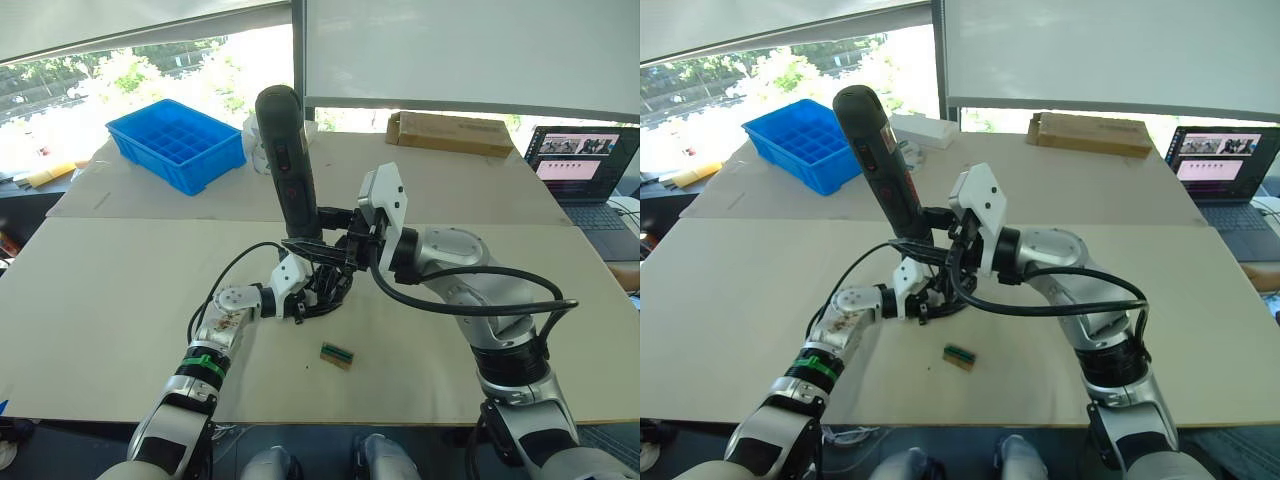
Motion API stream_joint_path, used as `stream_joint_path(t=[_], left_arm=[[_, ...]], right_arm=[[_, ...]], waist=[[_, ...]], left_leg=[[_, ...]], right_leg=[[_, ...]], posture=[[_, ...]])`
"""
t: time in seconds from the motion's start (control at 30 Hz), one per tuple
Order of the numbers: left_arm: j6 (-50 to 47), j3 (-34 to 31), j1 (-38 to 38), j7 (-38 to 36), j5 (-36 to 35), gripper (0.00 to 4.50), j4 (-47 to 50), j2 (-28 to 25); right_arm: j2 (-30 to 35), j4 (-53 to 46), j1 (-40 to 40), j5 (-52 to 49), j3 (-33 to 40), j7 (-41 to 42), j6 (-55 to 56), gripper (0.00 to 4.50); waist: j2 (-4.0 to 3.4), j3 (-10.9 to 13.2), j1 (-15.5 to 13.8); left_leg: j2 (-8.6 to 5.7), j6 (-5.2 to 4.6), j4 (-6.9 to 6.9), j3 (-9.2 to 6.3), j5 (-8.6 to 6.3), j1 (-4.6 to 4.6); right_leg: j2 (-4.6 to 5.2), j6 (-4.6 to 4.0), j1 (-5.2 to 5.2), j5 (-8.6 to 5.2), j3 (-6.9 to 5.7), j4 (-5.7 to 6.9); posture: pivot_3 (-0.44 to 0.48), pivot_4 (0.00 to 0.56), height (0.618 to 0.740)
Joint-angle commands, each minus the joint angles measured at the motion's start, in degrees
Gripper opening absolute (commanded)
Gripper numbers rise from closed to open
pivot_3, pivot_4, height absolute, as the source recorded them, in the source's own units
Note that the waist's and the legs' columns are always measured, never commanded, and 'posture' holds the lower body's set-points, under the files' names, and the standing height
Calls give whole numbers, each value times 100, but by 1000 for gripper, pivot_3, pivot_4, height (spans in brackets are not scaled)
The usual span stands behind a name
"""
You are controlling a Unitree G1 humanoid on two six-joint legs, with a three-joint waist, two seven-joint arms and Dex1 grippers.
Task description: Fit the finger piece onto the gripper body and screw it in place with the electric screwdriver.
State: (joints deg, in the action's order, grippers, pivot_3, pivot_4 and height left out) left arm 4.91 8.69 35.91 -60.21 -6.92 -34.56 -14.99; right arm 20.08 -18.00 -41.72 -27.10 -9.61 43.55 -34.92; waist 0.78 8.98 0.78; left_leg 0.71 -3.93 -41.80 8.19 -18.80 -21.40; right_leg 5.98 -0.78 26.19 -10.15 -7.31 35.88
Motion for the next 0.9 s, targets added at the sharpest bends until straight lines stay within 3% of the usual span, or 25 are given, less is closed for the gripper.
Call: stream_joint_path(t=[0.03, 0.9], left_arm=[[16, -66, 137, -21, -77, 2312, 69, -6], [42, -73, 212, -21, -75, 2312, -5, 13]], right_arm=[[-30, -331, -102, -127, 150, -22, 102, 1923], [-78, -481, -240, -555, 467, -506, -441, 1923]], waist=[[0, 0, 0], [0, 0, -3]], left_leg=[[0, 0, 0, 0, 0, 0], [0, 0, 0, 0, 0, 0]], right_leg=[[0, 0, 0, 0, 0, 0], [1, 0, 0, 0, 0, 0]], posture=[[0, 150, 738], [0, 150, 738]])
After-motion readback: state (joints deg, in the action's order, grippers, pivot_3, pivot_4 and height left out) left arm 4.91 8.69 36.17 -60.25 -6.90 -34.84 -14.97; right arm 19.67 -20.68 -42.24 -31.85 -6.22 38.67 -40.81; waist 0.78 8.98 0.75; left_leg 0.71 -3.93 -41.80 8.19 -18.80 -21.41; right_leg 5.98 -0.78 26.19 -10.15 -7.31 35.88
